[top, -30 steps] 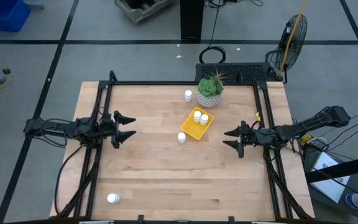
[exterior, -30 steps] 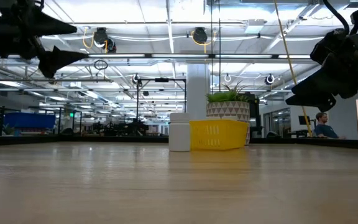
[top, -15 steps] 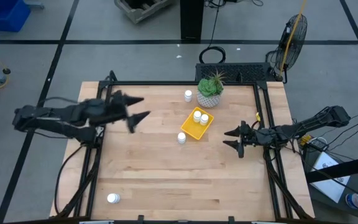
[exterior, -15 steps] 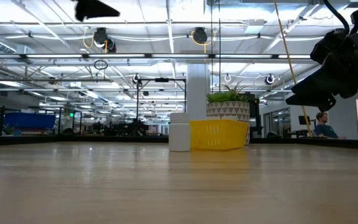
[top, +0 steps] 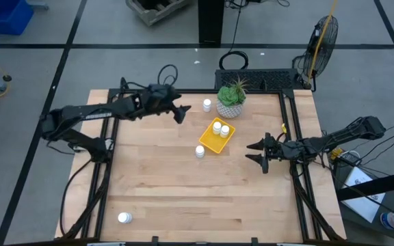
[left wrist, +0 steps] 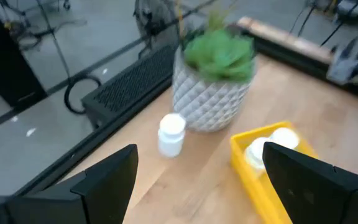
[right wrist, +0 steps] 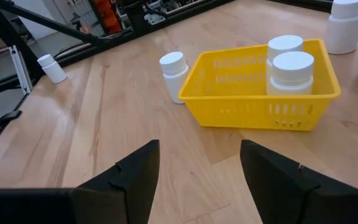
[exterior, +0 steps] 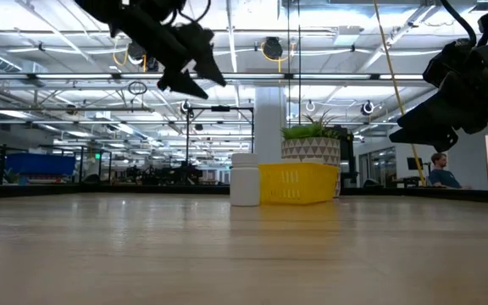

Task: Pick and place pill bottles into a basket
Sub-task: Put the top white medicine bottle into the bin

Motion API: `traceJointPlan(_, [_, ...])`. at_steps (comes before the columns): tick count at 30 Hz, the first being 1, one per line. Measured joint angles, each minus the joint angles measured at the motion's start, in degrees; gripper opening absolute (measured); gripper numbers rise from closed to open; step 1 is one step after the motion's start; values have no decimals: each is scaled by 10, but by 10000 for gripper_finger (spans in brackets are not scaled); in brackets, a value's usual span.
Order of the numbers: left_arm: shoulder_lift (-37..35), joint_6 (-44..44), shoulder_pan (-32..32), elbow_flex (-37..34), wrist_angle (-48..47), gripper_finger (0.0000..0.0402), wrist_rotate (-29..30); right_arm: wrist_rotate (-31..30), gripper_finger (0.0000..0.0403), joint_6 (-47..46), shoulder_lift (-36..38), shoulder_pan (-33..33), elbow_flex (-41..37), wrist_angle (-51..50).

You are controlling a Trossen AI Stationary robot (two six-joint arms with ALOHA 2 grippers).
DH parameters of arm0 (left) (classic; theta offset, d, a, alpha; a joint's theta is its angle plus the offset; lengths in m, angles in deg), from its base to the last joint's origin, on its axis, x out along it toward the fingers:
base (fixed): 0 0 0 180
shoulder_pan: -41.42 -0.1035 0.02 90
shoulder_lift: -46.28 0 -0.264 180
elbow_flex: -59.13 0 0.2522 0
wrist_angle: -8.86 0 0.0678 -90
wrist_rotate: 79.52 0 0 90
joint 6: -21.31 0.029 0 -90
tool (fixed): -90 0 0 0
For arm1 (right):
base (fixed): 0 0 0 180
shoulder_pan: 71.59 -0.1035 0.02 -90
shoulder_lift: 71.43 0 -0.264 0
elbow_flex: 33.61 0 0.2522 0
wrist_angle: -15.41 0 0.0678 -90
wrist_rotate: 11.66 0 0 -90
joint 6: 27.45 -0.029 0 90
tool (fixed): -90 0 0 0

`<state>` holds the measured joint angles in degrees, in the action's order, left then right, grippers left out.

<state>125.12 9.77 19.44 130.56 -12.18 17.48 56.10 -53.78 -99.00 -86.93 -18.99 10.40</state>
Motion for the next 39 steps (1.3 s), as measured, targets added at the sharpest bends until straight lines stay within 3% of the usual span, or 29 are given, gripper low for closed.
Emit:
traceJointPlan(6, [11, 36, -25, 50, -70, 351, -16, 0, 215, 0, 0, 0, 0, 0])
traceJointPlan(15, [119, 68, -57, 261, -273, 351, -16, 0, 215, 0, 0, 0, 0, 0])
traceJointPlan(23, [231, 87, -57, 410, -345, 351, -41, 0, 215, 0, 0, 0, 0, 0])
traceJointPlan(29, [287, 89, -65, 450, -369, 351, -57, -1, 215, 0, 0, 0, 0, 0])
traceJointPlan(39, [334, 99, -79, 450, -364, 351, -76, -1, 215, 0, 0, 0, 0, 0])
